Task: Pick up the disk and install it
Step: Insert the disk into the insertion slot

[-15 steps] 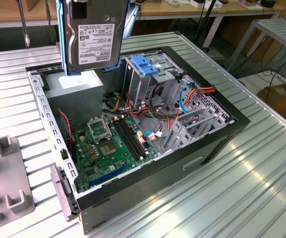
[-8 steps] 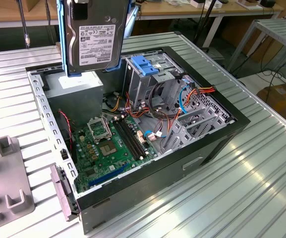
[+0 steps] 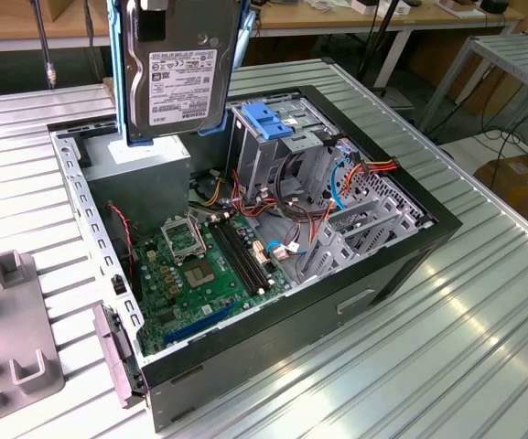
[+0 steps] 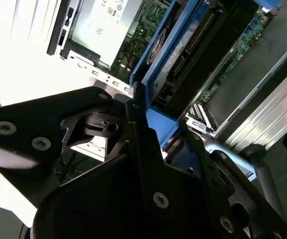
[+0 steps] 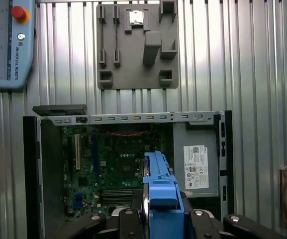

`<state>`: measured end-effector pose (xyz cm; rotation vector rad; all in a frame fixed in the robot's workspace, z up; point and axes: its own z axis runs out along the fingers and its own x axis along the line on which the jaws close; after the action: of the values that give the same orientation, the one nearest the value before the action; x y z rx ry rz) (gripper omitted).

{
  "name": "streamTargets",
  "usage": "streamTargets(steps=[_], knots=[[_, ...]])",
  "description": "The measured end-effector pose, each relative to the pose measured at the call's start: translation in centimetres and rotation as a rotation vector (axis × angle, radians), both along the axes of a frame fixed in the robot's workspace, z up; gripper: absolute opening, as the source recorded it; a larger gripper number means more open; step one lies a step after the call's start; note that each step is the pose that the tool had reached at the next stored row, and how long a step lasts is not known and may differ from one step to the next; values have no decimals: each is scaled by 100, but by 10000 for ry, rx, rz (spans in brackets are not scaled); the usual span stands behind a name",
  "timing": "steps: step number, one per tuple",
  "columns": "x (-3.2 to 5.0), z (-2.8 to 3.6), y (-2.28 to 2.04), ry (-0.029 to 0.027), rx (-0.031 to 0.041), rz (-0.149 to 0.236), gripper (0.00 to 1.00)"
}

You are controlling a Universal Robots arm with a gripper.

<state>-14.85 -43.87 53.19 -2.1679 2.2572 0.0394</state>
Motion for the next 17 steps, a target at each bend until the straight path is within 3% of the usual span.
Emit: streamTargets(steps=[4,11,17], knots=[[0,-2,-33,0,-2,0,37],[7,-8,-43,0,-8,1,37],[101,-14,-45,1,-9,0,37]])
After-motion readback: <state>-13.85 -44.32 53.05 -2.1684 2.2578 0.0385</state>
